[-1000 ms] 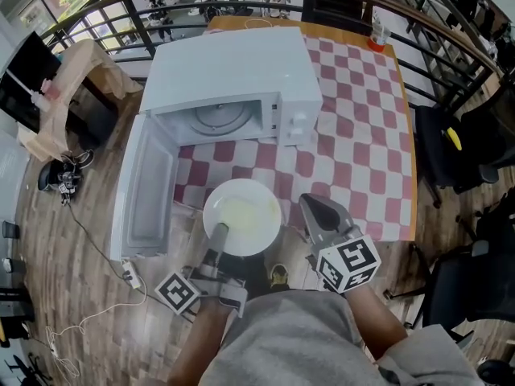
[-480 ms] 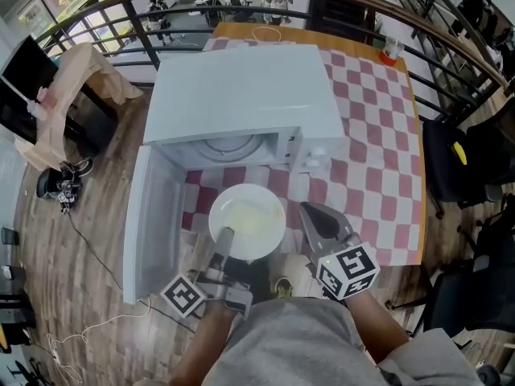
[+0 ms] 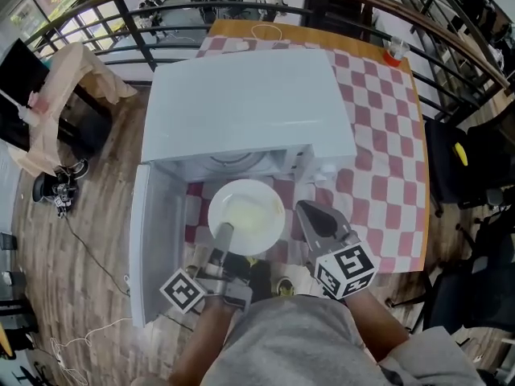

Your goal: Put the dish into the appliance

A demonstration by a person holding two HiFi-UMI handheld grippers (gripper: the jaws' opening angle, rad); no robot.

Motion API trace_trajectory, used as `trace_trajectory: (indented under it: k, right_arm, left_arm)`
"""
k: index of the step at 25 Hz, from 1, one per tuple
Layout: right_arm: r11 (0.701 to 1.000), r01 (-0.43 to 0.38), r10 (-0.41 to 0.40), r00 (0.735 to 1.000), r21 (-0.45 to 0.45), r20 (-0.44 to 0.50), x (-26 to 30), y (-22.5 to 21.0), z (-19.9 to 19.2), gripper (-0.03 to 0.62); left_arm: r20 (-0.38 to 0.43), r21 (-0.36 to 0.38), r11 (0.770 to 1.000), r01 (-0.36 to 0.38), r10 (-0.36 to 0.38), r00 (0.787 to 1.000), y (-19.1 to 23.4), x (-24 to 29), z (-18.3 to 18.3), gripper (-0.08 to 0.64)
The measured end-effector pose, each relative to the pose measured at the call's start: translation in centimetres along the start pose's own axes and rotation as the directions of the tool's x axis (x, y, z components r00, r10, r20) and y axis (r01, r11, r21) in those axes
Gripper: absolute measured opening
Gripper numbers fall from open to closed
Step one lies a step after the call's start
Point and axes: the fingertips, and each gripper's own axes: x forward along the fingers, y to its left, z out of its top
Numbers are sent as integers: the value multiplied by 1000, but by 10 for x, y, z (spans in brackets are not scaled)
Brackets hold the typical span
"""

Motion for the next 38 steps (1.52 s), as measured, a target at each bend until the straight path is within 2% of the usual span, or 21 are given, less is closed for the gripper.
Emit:
trace_trajectory:
  k: [8,16,27,38]
  right_arm:
    - [1000,22,-22,1000,-1,-4,25,-1,8,-5]
    - [999,49,-49,999,-16,-20,49,1,14,-5]
    - [995,99,-99,995,-32,-20,76,1,16,-3]
    - [991,131,-131,991,-30,-15,73,-3,16,-5]
  left_arm:
    - [-8,13,1000,-8,8,1000,10,17,23,34]
    - [-12,-11,1000,-2,2,1000,18,34,42,35]
    - [-51,-16,1000,-20,19,998,35,53,54,34]
    - [-31,-46,999,-21,19,999,45,59,60,35]
